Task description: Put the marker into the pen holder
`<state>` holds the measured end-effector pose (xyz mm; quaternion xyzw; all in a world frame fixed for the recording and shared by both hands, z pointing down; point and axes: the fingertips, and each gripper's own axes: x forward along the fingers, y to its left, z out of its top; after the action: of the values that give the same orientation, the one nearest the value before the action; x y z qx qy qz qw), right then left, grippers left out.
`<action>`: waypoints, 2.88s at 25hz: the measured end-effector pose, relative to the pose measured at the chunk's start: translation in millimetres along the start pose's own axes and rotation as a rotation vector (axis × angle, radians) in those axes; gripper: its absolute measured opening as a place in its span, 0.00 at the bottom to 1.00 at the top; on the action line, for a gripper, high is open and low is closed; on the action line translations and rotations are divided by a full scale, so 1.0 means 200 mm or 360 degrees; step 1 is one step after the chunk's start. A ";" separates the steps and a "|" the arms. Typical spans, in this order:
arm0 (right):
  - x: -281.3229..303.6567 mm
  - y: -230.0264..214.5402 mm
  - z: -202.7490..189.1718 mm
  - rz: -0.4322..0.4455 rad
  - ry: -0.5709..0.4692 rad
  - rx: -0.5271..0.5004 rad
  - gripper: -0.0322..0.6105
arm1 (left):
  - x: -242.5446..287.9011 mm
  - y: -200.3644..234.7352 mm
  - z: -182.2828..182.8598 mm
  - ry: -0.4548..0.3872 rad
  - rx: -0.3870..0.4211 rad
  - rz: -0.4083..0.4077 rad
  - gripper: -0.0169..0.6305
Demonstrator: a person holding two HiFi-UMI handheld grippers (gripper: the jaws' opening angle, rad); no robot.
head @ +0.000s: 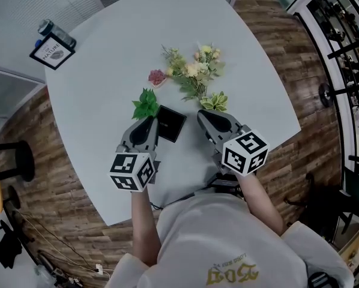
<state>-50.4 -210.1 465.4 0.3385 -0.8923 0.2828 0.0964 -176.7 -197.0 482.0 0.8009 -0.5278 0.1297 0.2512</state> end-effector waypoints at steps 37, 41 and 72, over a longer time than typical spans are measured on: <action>0.06 -0.15 -0.04 -0.0002 0.0069 0.0074 0.08 | 0.23 0.01 -0.06 0.0249 0.0259 0.0174 0.11; 0.06 -0.14 -0.03 0.0003 0.0064 0.0067 0.08 | 0.23 0.00 -0.05 0.0230 0.0268 0.0171 0.13; -0.26 0.12 0.19 0.0011 -0.0172 -0.0155 0.08 | -0.23 -0.10 0.18 -0.0223 0.0172 0.0281 0.15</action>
<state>-26.0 -188.6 405.9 0.3451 -0.9101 0.2207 0.0634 -180.0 -174.7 425.4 0.7708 -0.6048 0.1234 0.1579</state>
